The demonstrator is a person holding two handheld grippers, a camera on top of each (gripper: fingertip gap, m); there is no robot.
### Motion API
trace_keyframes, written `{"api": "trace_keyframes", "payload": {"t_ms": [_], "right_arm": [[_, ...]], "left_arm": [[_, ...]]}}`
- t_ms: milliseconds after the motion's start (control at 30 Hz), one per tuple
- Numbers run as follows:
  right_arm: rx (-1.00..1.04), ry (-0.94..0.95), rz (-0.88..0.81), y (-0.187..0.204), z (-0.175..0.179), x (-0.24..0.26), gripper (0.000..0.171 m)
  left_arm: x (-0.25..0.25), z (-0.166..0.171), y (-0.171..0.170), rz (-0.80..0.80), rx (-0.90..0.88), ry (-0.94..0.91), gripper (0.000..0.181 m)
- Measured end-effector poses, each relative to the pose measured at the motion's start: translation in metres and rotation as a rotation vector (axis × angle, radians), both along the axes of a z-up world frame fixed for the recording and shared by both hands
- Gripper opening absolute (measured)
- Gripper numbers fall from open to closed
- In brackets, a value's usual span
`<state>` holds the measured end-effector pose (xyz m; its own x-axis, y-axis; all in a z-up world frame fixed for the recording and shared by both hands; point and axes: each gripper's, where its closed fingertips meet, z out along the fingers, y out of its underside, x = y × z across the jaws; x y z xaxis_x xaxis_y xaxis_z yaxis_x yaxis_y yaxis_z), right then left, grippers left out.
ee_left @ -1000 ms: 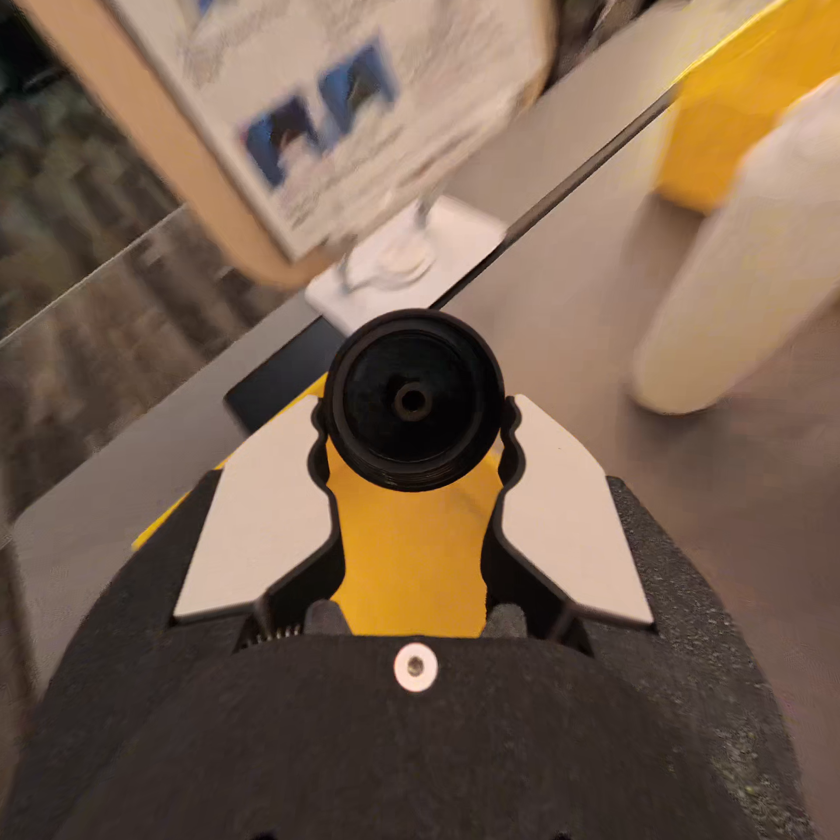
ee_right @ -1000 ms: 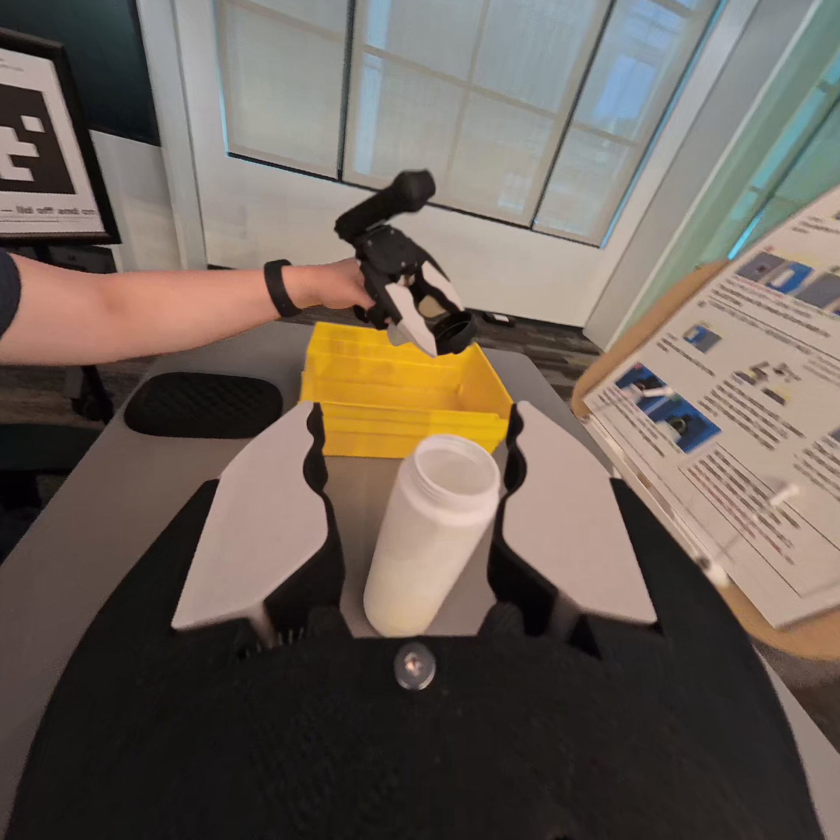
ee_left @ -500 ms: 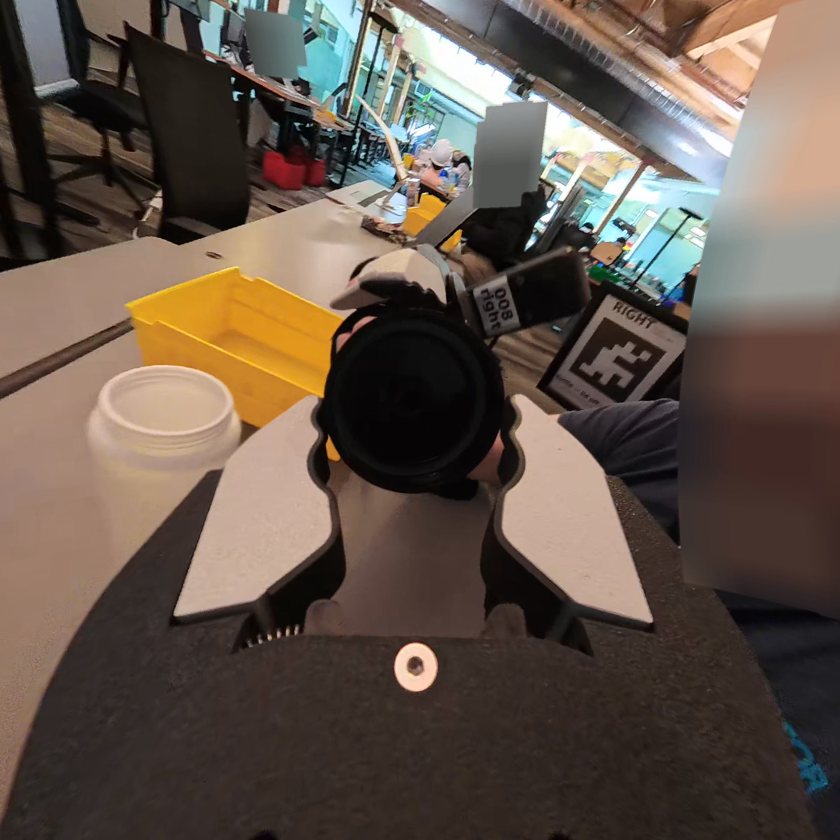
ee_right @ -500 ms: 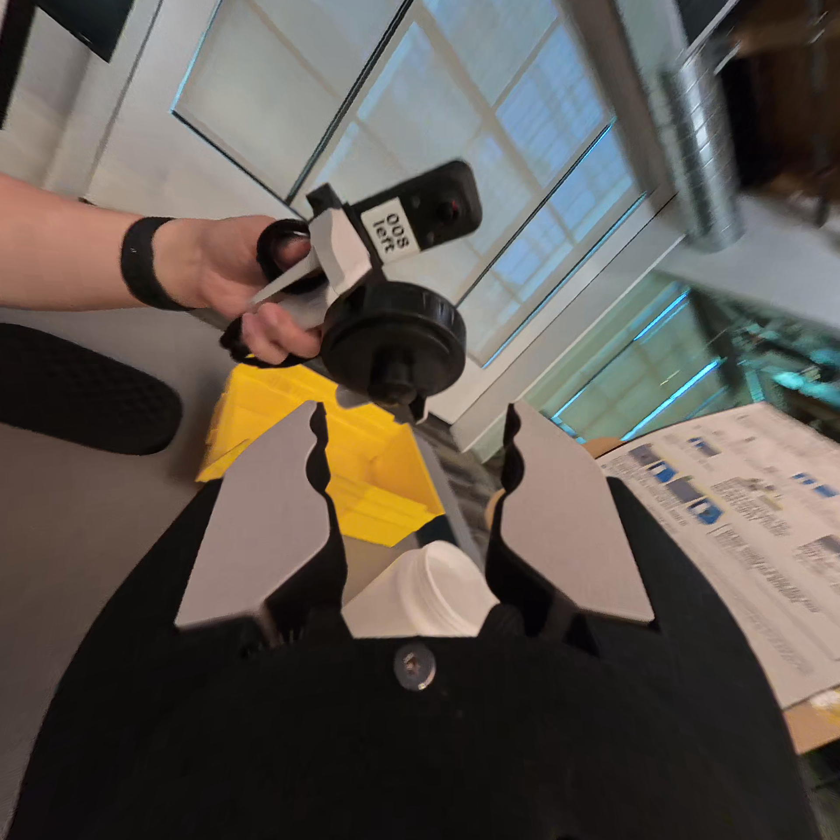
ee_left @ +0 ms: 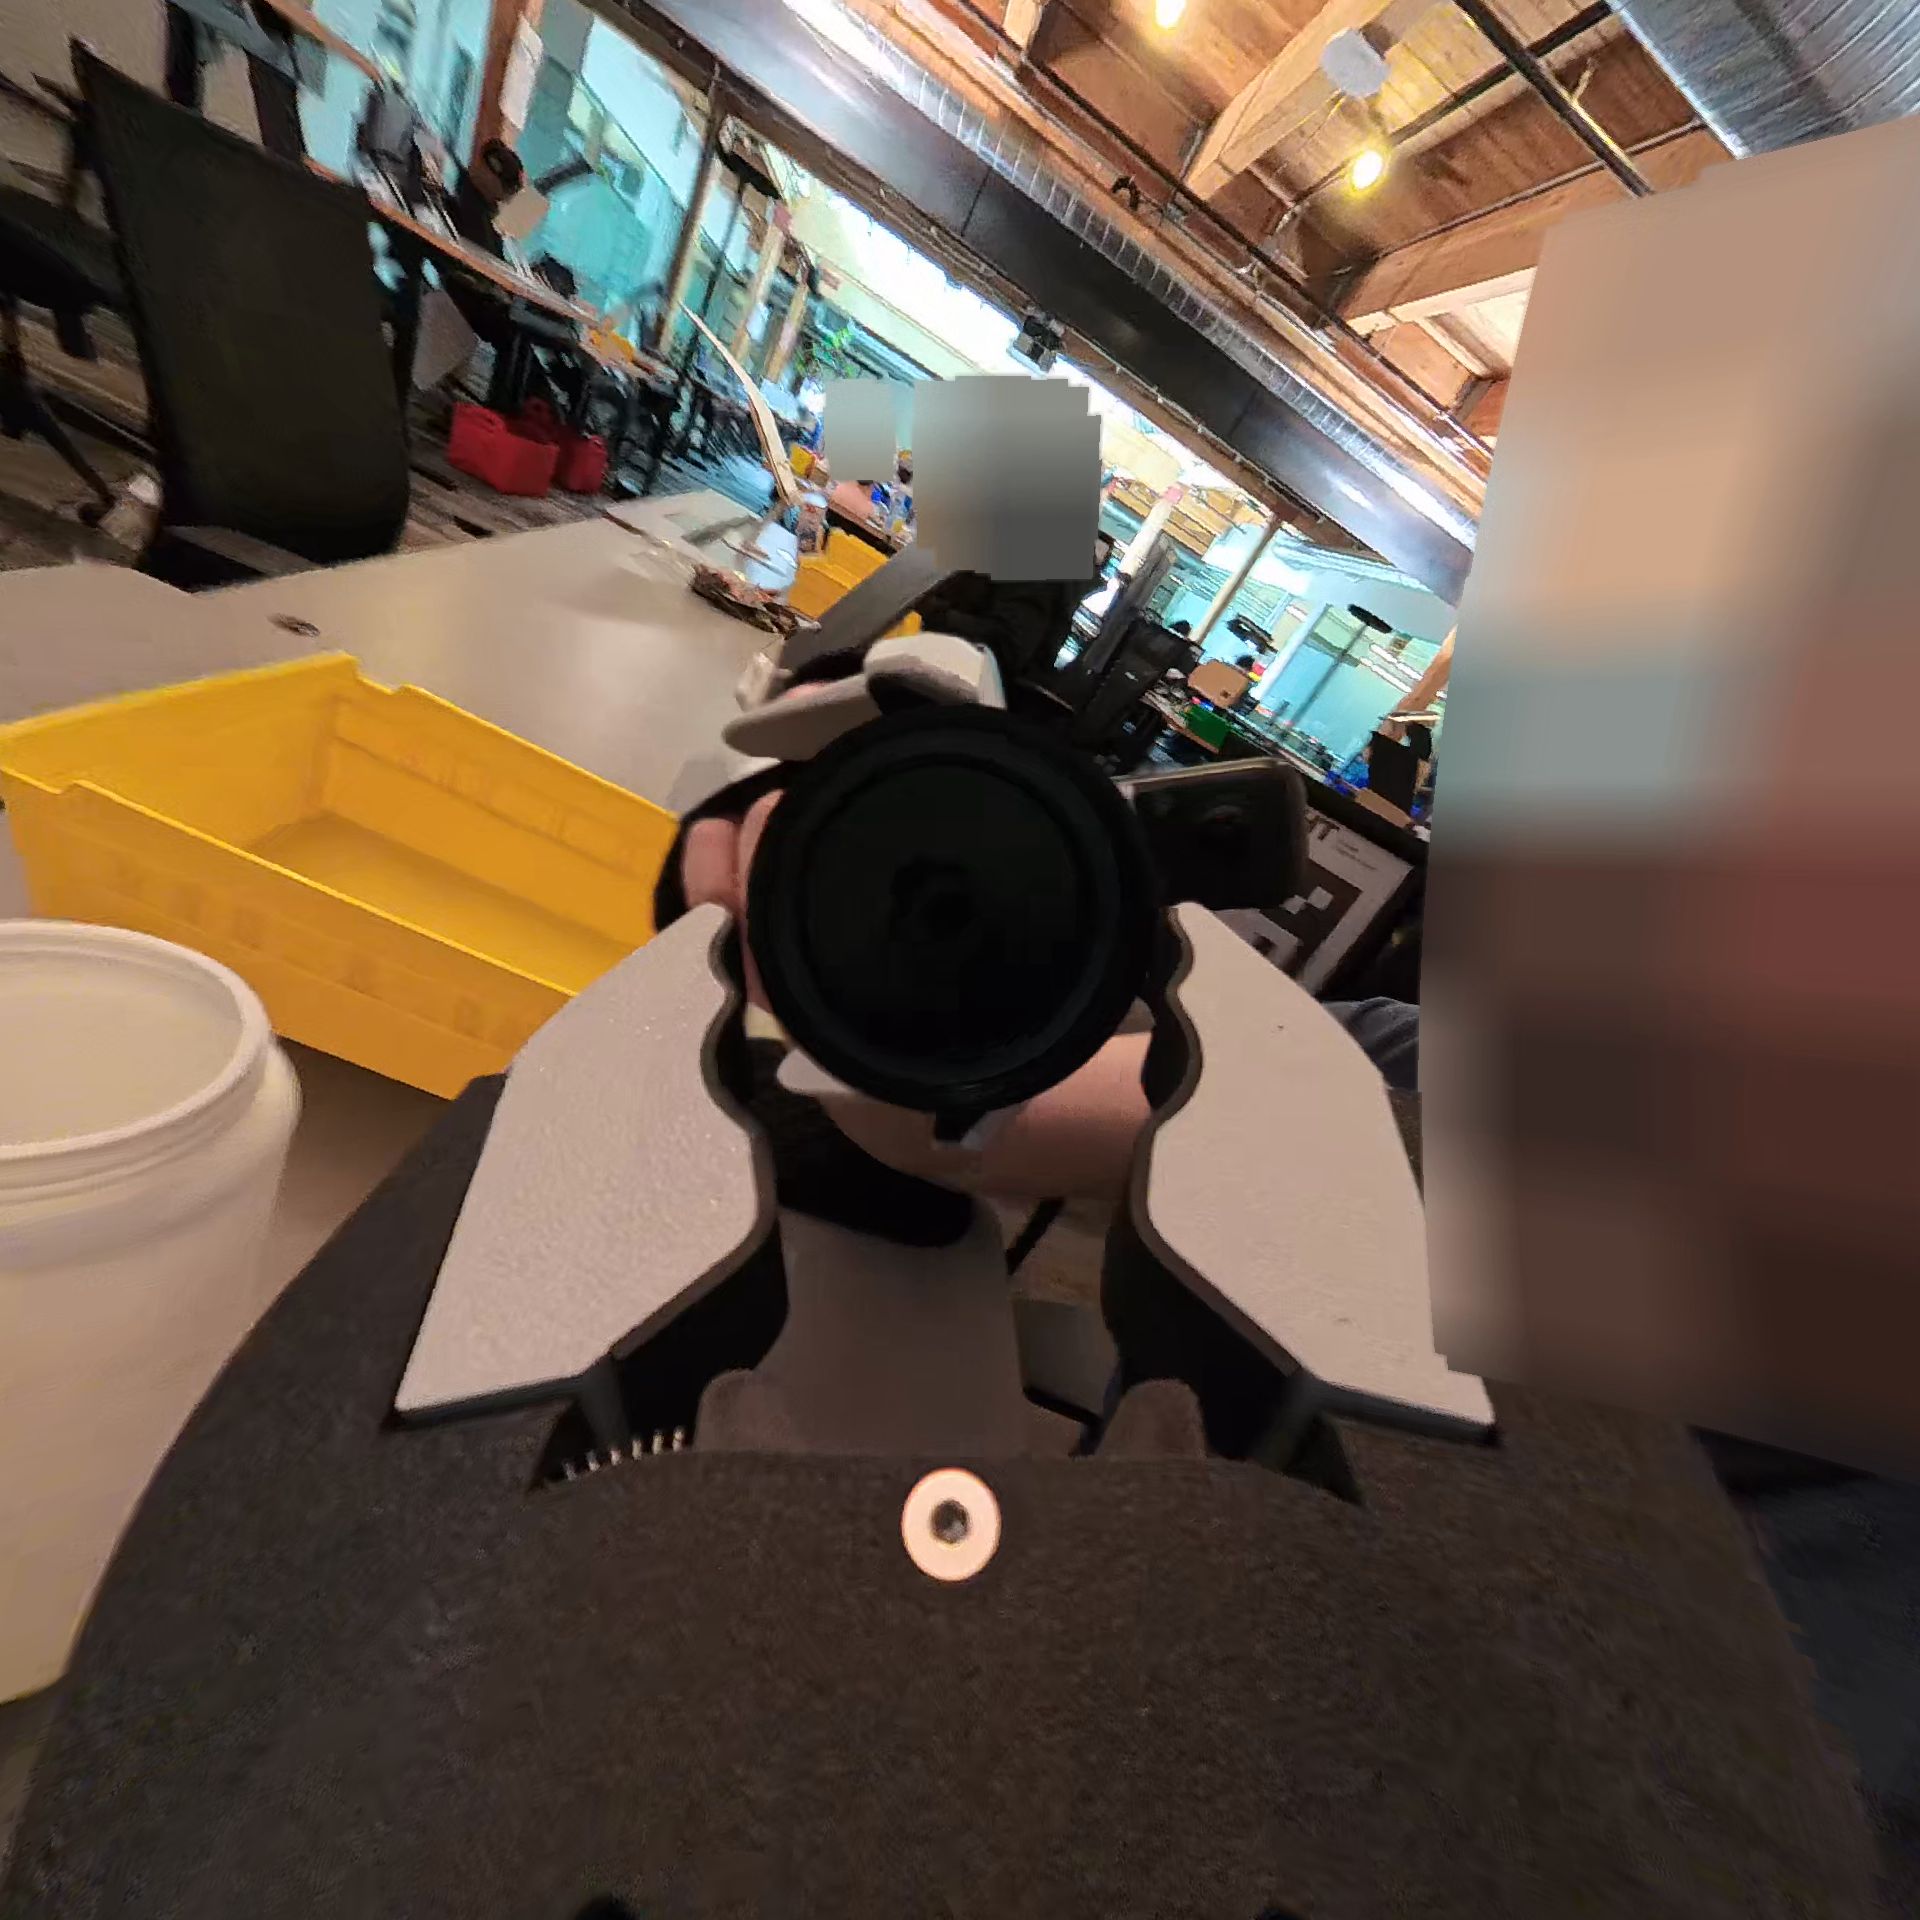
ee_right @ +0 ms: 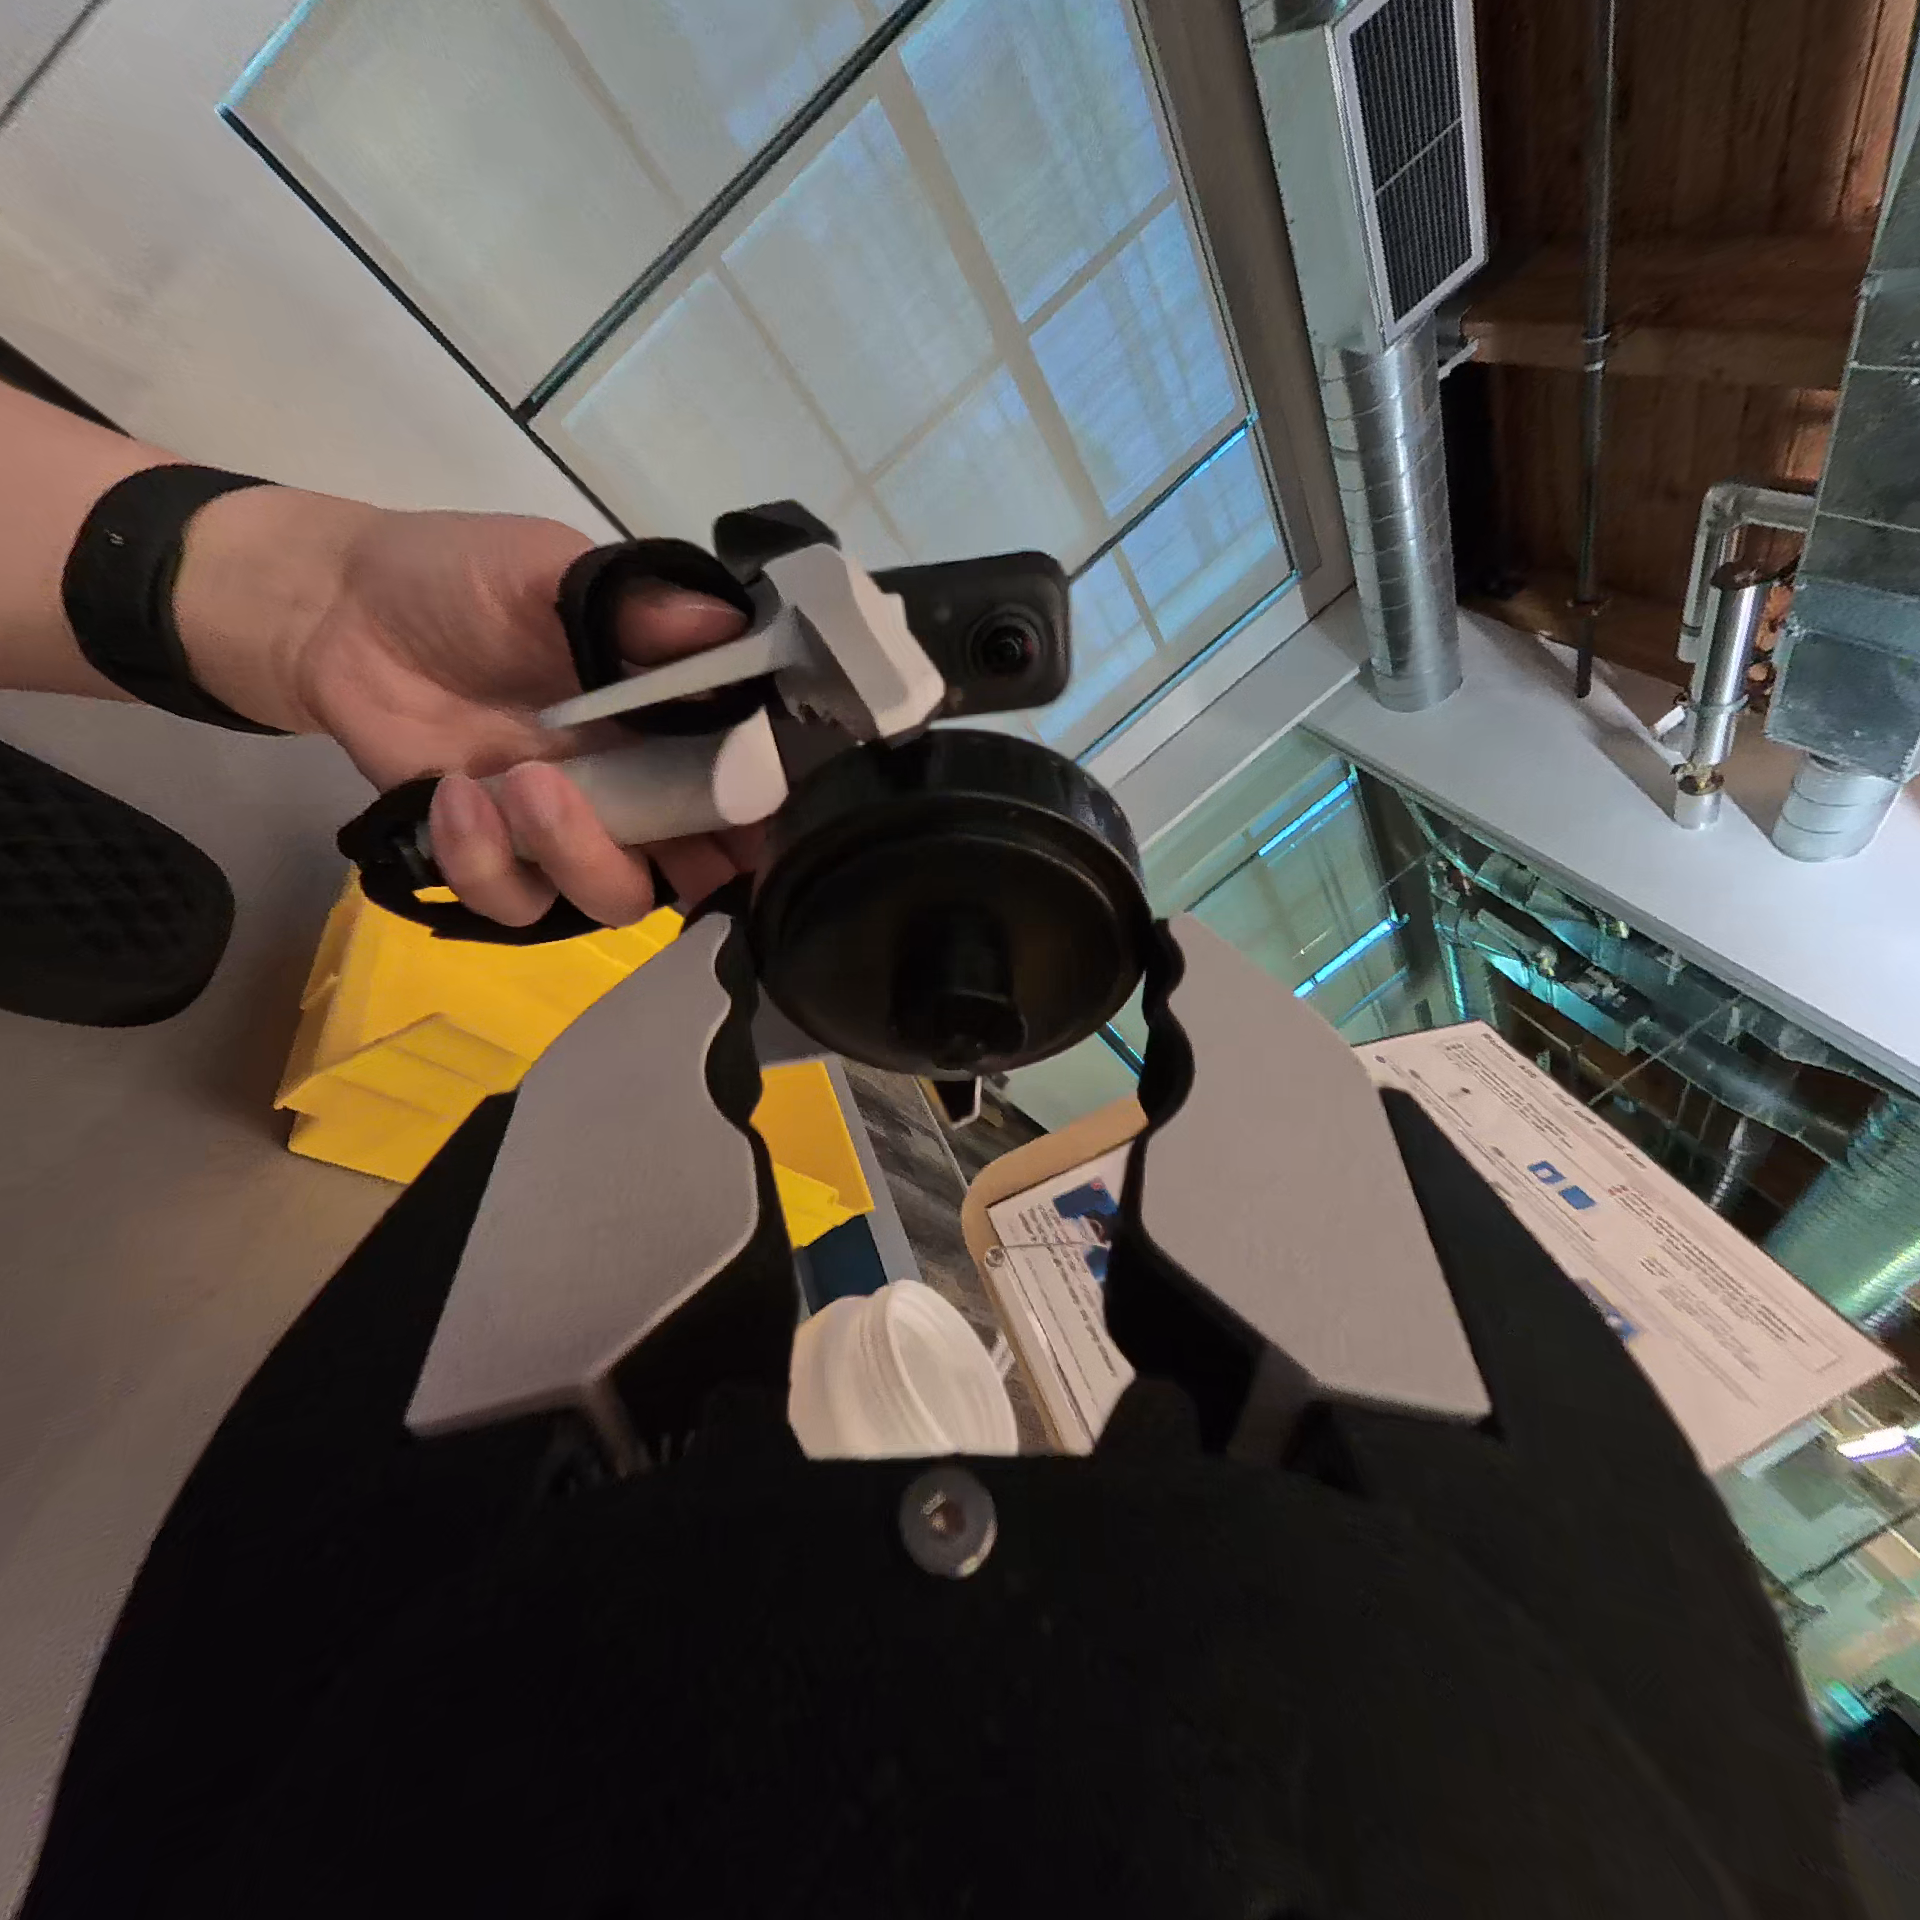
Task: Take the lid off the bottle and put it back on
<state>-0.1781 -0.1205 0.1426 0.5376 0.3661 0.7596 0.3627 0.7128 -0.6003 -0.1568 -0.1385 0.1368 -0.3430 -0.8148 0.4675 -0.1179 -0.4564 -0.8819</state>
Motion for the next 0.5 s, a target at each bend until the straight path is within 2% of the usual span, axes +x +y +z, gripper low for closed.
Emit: {"api": "trace_keyframes", "payload": {"t_ms": [67,133,233,300,400,500], "right_arm": [[0.008,0.001,-0.013,-0.001,0.007,0.008,0.073],[-0.02,0.01,-0.039,0.0,0.018,0.026,0.073],[-0.076,0.087,-0.07,0.001,0.04,0.067,0.073],[-0.137,0.141,-0.057,-0.001,0.05,0.09,0.073],[-0.218,0.154,-0.085,0.005,0.05,0.112,0.073],[-0.312,0.114,-0.164,0.019,0.036,0.124,0.073]], "left_arm": [[-0.003,0.001,0.015,0.109,0.097,-0.038,0.089],[-0.008,-0.007,0.038,0.275,0.238,-0.036,0.095],[-0.013,-0.036,0.077,0.569,0.443,-0.005,0.102],[-0.008,-0.067,0.099,0.707,0.516,0.03,0.105],[0.016,-0.123,0.121,0.761,0.526,0.135,0.11],[0.038,-0.15,0.132,0.746,0.499,0.135,0.109]]}}
